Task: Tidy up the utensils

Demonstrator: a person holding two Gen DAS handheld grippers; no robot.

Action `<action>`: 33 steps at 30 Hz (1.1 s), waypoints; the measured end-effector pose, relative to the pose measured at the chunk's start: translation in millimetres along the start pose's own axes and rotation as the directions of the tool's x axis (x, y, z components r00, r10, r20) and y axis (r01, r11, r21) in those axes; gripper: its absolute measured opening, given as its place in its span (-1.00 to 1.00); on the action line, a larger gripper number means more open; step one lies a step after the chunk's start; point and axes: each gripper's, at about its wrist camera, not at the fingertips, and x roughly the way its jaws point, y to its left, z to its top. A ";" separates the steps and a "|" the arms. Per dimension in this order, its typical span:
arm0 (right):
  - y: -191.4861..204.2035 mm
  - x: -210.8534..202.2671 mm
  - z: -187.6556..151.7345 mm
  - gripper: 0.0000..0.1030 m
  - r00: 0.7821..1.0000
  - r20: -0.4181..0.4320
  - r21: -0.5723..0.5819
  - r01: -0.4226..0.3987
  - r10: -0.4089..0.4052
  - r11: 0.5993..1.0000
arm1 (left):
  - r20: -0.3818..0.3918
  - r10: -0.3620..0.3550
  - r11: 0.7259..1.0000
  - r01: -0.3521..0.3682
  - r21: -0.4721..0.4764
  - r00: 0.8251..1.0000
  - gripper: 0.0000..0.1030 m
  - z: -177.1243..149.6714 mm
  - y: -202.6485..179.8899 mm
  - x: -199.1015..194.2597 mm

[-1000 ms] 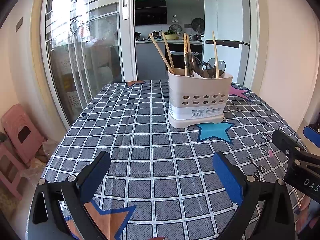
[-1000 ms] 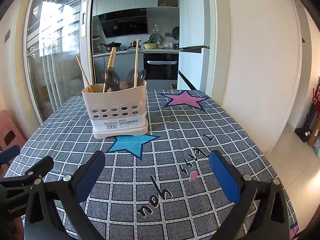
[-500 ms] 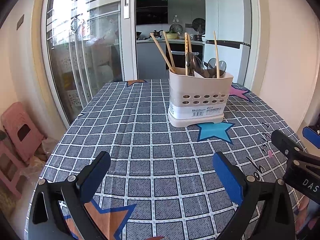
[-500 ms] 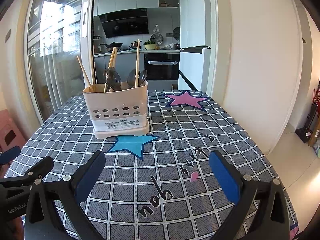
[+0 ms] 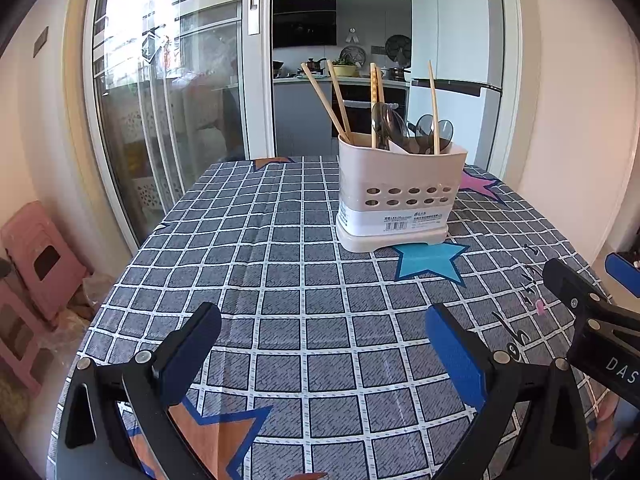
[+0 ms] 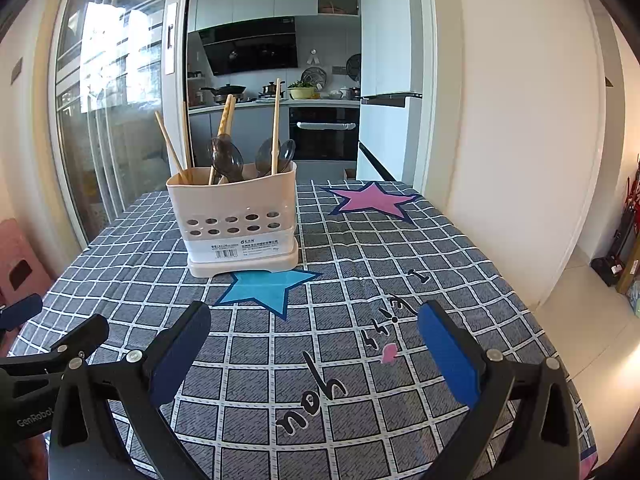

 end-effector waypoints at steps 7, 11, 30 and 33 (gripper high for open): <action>0.0 0.1 0.0 1.00 1.000 0.000 0.000 -0.001 0.001 1.000 | -0.002 -0.001 1.000 0.001 -0.003 1.000 1.00 -0.9 0.6 0.4; 0.0 0.1 0.0 1.00 1.000 0.000 0.000 -0.001 0.001 1.000 | -0.002 -0.001 1.000 0.001 -0.004 1.000 1.00 -1.0 0.7 0.5; 0.2 0.2 0.1 1.00 1.000 0.000 0.000 -0.001 0.001 1.000 | -0.007 0.001 1.000 -0.001 -0.005 1.000 1.00 -1.8 1.3 1.3; 0.4 0.1 0.0 1.00 1.000 0.000 0.000 -0.001 0.001 1.000 | -0.005 0.000 1.000 0.000 -0.005 1.000 1.00 -1.6 1.5 1.2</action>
